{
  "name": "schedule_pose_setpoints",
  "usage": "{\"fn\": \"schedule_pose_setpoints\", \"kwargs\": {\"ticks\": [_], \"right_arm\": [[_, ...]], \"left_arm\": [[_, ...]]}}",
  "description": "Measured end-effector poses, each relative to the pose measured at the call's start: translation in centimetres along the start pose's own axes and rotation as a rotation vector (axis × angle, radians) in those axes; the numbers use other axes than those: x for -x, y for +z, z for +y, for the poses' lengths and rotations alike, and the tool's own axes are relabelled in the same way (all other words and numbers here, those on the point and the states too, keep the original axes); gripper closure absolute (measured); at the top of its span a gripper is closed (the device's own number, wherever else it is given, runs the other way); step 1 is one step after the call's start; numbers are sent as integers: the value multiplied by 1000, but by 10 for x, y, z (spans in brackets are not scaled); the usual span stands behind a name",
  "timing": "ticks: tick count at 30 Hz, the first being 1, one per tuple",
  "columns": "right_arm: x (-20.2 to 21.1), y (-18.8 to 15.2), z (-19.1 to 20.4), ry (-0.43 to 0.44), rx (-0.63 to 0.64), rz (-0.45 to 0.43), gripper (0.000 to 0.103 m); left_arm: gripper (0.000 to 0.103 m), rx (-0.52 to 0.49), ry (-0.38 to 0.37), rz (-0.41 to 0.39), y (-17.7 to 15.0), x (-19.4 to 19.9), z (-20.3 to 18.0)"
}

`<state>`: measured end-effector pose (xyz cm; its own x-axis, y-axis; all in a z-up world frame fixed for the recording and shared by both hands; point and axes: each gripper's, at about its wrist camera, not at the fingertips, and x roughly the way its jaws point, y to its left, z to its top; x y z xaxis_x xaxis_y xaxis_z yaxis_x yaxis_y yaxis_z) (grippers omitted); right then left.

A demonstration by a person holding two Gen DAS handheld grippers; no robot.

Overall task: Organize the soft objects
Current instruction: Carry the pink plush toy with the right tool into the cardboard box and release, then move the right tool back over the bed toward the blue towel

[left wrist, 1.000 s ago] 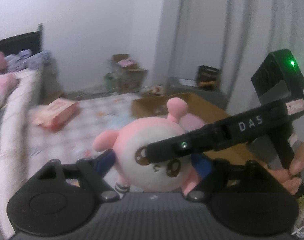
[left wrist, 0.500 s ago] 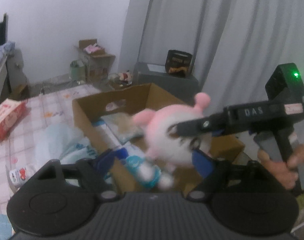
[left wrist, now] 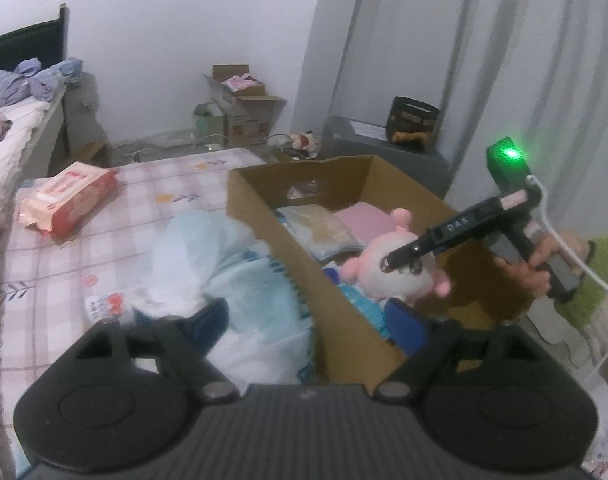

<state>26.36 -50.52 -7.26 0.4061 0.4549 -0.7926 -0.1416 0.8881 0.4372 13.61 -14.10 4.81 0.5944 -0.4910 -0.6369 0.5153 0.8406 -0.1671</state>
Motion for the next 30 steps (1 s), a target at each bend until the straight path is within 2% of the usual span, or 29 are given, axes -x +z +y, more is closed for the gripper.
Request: {"fn": "schedule_pose_setpoints", "kwargs": {"ticks": [3, 10, 17, 21, 27, 30], "right_arm": [[-12, 16, 1, -53, 28, 1, 28], [-26, 21, -6, -189, 29, -9, 22], [-24, 13, -6, -198, -13, -58, 21], [-10, 9, -3, -228, -53, -88, 21], [24, 2, 18, -232, -72, -191, 20], [42, -2, 43, -203, -49, -252, 20]], "left_arm": [[17, 12, 11, -3, -4, 3, 5], [17, 35, 18, 7, -10, 2, 14], [17, 56, 30, -3, -16, 11, 24], [17, 68, 57, -16, -22, 25, 33], [17, 116, 119, -24, -42, 52, 59], [17, 148, 152, -10, -58, 64, 73]]}}
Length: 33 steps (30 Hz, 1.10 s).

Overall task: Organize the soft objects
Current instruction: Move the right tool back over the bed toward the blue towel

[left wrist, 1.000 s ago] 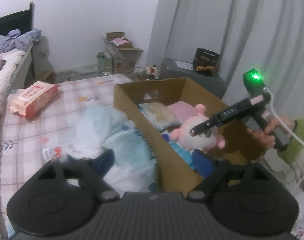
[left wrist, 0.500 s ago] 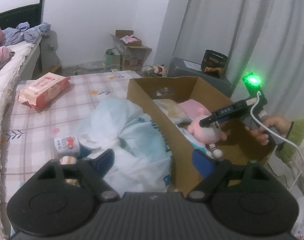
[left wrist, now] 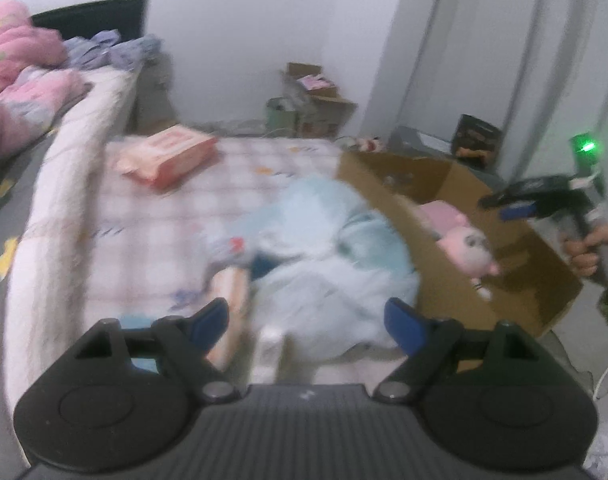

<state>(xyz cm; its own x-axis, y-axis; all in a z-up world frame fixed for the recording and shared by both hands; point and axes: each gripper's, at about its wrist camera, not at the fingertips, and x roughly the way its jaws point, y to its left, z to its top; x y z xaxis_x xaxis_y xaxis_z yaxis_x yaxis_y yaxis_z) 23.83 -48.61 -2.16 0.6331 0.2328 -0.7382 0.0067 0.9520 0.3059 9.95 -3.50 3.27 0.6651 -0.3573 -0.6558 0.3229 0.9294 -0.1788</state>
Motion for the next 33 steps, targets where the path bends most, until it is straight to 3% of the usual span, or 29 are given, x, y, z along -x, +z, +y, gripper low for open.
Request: {"fn": "schedule_pose_setpoints", "kwargs": {"ticks": [6, 9, 12, 20, 29, 33], "right_arm": [[28, -7, 75, 178, 84, -34, 20], [24, -13, 124, 270, 136, 9, 20], [9, -22, 171, 376, 147, 90, 20], [-22, -68, 261, 577, 109, 216, 23], [-71, -90, 327, 607, 105, 354, 42], [-98, -91, 353, 585, 137, 396, 43]], "left_arm": [[17, 63, 86, 24, -30, 14, 34], [18, 69, 128, 37, -45, 16, 42], [21, 53, 122, 50, -57, 13, 43], [42, -38, 118, 103, -69, -20, 38], [60, -94, 124, 172, -78, -50, 40], [81, -51, 98, 176, -81, -52, 47]]}}
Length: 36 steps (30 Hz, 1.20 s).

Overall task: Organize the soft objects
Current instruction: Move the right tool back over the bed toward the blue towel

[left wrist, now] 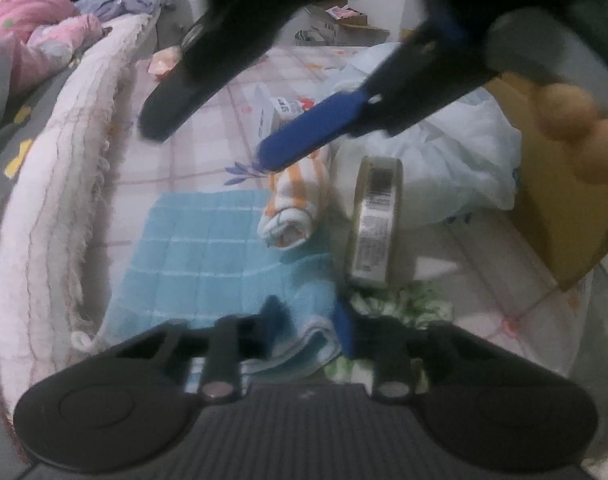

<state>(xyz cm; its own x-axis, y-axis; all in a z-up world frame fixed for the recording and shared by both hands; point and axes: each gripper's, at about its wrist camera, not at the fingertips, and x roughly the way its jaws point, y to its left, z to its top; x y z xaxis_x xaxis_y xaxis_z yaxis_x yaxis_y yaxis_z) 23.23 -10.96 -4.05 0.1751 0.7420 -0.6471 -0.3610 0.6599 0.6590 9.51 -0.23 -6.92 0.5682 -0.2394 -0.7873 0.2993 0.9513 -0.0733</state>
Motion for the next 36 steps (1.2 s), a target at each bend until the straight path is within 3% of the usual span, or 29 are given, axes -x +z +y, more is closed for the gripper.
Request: {"fn": "schedule_pose_setpoints", "kwargs": {"ticks": [1, 4, 7, 18, 25, 30, 36], "right_arm": [[-10, 3, 0, -10, 4, 18, 44], [-30, 10, -5, -93, 25, 64, 45], [-39, 11, -16, -127, -1, 105, 53], [-6, 2, -39, -185, -21, 90, 57], [1, 0, -44, -80, -106, 73, 54], [-6, 3, -24, -27, -85, 74, 54], [-22, 7, -9, -3, -60, 95, 55]], "left_arm": [[91, 9, -5, -3, 0, 1, 2], [93, 41, -19, -10, 0, 4, 11], [93, 98, -48, -15, -1, 9, 22], [94, 285, -86, -129, -9, 52, 60], [94, 470, -54, -207, -10, 61, 97], [94, 573, -22, -253, -14, 66, 113], [94, 610, 4, -266, -16, 66, 122]]}}
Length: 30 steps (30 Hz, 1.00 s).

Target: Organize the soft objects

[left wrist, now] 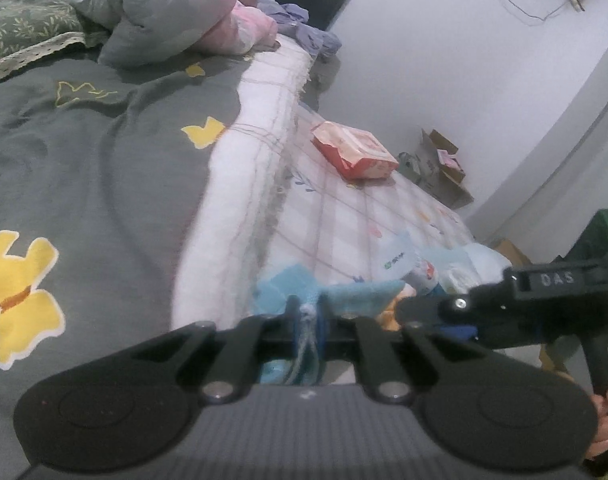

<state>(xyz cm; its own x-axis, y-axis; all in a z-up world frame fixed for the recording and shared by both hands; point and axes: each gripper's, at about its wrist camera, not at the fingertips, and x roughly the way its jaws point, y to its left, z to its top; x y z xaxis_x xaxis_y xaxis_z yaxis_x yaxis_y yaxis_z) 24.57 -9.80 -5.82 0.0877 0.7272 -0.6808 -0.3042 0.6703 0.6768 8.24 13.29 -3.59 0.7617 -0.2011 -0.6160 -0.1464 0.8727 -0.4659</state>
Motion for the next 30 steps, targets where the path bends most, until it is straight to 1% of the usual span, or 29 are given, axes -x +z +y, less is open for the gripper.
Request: {"fn": "schedule_pose_setpoints", "kwargs": {"ticks": [4, 7, 9, 10, 11, 13, 14, 15, 16, 18, 20, 22, 24, 28, 30], "right_arm": [[-20, 9, -1, 13, -26, 9, 55], [-40, 17, -5, 39, -60, 23, 56], [-52, 21, -7, 56, -83, 32, 56], [-57, 22, -7, 59, -89, 35, 56], [-61, 24, -8, 63, -96, 38, 56], [-68, 25, -10, 67, -111, 43, 56], [-71, 26, -11, 69, -118, 44, 56], [-74, 26, -12, 74, -131, 45, 56], [-76, 27, -14, 82, -143, 47, 56], [-81, 29, -18, 93, -167, 50, 56], [-85, 31, -21, 100, -186, 54, 56], [-87, 33, -22, 107, -205, 56, 55], [-89, 34, -24, 113, -217, 58, 55], [-88, 36, -25, 120, -229, 65, 55], [-84, 36, -25, 123, -234, 64, 55]], "left_arm": [[94, 8, 4, -4, -2, 4, 3], [93, -13, 12, -8, -2, 8, 2], [78, -44, 33, -19, -2, 13, -1], [72, -64, 40, -35, -3, 17, -3], [70, -84, 46, -50, -3, 20, -4], [62, -148, 58, -85, -4, 27, -11], [61, -180, 57, -95, -4, 29, -14], [58, -218, 49, -96, -5, 30, -19], [56, -258, 38, -87, -7, 30, -23], [54, -340, 10, -39, -11, 23, -34], [54, -408, -4, 6, -17, 14, -43], [51, -468, -17, 48, -23, 3, -52], [47, -507, -9, 82, -27, -10, -57], [46, -576, 46, 135, -32, -33, -63], [46, -592, 68, 162, -33, -41, -63]]}}
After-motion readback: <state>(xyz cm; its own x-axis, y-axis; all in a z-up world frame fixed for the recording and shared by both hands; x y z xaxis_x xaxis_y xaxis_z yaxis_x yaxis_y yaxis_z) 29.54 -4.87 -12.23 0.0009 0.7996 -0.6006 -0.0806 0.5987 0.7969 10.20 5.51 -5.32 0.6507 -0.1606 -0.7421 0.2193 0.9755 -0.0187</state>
